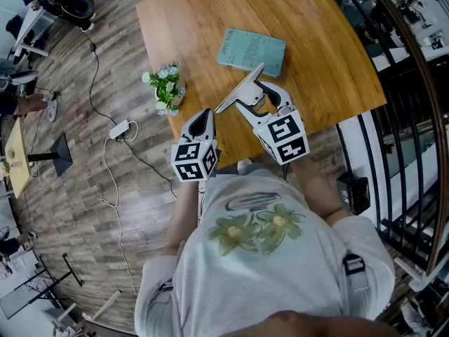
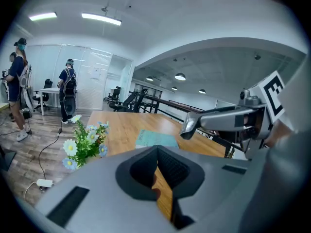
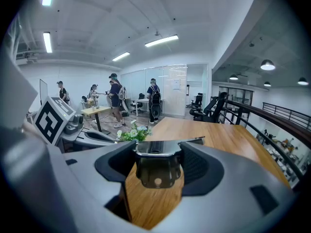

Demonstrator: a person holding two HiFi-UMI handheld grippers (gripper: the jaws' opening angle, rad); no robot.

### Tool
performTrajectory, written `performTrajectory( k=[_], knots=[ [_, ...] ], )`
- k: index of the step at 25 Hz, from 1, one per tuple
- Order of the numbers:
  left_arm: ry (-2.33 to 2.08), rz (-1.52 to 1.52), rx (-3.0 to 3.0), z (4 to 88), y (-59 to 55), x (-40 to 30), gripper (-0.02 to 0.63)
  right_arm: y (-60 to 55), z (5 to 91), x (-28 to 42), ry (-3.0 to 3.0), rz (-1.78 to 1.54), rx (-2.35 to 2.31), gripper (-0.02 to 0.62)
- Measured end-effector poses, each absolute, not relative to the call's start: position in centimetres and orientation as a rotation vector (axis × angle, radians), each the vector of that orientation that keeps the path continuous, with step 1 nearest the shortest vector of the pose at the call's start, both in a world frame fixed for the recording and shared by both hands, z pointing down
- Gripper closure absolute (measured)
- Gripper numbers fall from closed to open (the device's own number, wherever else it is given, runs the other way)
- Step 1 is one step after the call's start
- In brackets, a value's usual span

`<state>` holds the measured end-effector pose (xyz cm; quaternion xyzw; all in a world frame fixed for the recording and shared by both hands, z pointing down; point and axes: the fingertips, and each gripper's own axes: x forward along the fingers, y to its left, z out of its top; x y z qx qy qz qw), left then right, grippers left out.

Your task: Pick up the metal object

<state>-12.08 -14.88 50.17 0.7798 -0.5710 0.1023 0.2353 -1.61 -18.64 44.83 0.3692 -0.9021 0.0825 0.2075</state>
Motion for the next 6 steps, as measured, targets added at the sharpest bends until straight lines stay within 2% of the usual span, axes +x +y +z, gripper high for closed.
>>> performTrajectory(
  k=[6],
  knots=[
    [-1.567,0.281,2.135,50.19,-14.85,-12.28,0.591,-18.62,44.69,-1.82,-2.512,0.227,1.022,0.305]
  ],
)
